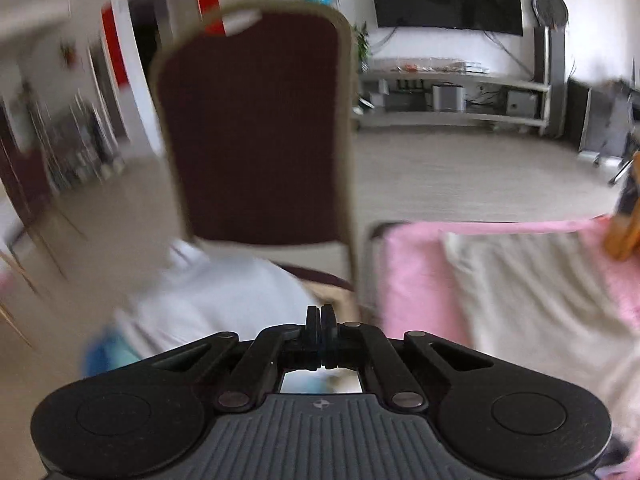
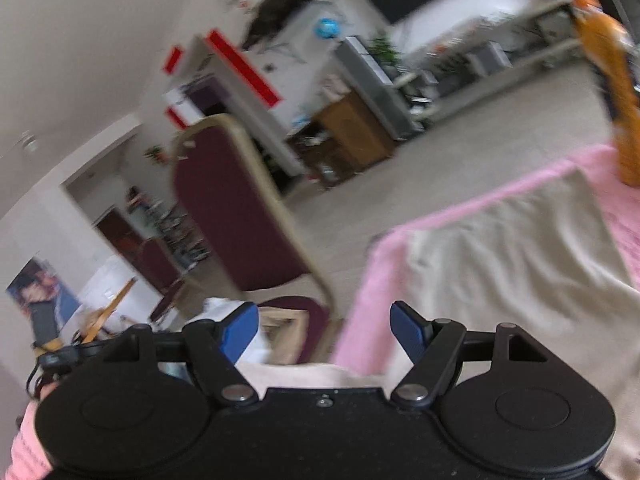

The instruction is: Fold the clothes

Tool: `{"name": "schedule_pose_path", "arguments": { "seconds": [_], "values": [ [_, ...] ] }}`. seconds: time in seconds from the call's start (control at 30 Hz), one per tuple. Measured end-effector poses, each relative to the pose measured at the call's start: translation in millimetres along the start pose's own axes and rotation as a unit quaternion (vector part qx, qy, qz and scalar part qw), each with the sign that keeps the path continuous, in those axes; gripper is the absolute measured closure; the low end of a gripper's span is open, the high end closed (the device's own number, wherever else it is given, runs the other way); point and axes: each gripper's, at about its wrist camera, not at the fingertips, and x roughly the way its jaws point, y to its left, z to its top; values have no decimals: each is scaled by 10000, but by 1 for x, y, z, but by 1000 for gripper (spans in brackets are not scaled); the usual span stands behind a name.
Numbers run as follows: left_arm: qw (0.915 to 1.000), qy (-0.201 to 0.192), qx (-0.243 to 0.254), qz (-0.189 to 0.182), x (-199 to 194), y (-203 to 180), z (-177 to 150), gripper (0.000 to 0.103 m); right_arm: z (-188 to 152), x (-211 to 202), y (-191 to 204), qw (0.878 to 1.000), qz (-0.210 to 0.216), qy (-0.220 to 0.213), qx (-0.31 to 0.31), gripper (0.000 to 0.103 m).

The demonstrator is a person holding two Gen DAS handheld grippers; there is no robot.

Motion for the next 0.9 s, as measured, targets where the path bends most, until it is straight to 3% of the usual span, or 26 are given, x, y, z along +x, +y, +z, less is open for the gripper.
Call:
{"name": "schedule_pose_path", "arguments": {
  "seconds": [0.07, 0.1, 0.23, 0.33, 0.47, 0.6, 0.9],
  "values": [
    [9989, 56, 188, 428, 9, 20, 2, 103, 0, 12, 23, 9997, 175, 61, -132, 31],
    [9985, 226, 179, 466, 14, 27, 0, 102, 0, 19, 34, 9995, 235, 87, -194, 31],
    [9948, 851, -504, 241, 22, 42, -45, 80, -12, 37, 60, 9985, 389, 161, -363, 31],
    [9812, 1293, -1422, -173, 27, 52, -109, 78, -24, 38, 62, 9980, 380, 310, -404, 30],
    [9565, 1171, -2601, -609, 43, 65, -185, 78, -38, 36, 58, 9970, 289, 506, -507, 28],
    [9374, 877, -3284, -753, 59, 69, -216, 77, -50, 39, 53, 9973, 177, 605, -385, 28],
    [9375, 688, -3239, -1072, 86, 74, -232, 65, -67, 42, 29, 9975, -149, 682, -68, 26]
  ]
}}
